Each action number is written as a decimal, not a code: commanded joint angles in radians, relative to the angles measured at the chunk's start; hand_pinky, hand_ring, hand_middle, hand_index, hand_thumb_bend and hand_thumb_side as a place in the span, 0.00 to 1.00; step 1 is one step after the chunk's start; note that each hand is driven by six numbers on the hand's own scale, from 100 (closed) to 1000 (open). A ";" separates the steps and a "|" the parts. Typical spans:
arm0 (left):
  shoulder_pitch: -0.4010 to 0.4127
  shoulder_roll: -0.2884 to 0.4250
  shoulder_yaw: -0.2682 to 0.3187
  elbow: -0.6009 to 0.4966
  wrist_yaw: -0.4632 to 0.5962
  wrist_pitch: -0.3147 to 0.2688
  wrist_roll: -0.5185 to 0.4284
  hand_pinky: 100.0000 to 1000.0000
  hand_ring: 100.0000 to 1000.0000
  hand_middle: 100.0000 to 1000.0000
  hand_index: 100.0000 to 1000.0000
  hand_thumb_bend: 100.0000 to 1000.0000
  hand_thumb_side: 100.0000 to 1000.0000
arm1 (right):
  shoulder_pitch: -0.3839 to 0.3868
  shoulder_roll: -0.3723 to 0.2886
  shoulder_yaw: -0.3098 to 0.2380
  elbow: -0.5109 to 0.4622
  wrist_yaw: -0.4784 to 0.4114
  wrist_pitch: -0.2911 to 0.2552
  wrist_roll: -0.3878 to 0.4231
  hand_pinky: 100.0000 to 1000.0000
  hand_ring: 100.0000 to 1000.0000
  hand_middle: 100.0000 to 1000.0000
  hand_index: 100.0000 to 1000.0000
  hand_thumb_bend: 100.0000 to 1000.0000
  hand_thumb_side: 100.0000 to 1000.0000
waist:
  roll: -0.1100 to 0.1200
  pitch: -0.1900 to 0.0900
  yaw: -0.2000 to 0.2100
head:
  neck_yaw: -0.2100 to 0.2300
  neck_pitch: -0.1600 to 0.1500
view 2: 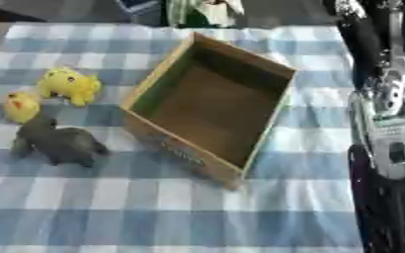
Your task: Pick up objects on the table and place them in the box.
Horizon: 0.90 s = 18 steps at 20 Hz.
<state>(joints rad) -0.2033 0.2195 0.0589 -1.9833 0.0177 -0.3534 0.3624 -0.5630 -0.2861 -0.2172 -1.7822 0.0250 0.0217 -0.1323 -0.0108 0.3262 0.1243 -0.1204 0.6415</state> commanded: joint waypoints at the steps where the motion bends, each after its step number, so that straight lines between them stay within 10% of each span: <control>1: -0.009 0.010 0.003 -0.017 0.001 0.002 0.000 0.47 0.58 0.64 0.86 0.03 0.98 | -0.011 -0.023 -0.009 -0.009 -0.002 -0.001 0.003 0.67 0.59 0.42 0.75 0.00 0.48 | 0.001 -0.022 -0.001 | -0.001 -0.003; 18: -0.006 0.025 0.005 -0.017 0.012 -0.003 0.002 0.47 0.58 0.64 0.86 0.03 0.97 | -0.005 -0.009 -0.006 -0.018 0.004 -0.002 0.006 0.67 0.59 0.42 0.75 0.00 0.48 | 0.003 -0.043 -0.004 | 0.000 0.004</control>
<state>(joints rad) -0.2033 0.2209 0.0587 -1.9833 0.0258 -0.3535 0.3633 -0.5602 -0.2852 -0.2212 -1.7824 0.0250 0.0215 -0.1287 -0.0100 0.3064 0.1222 -0.1206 0.6419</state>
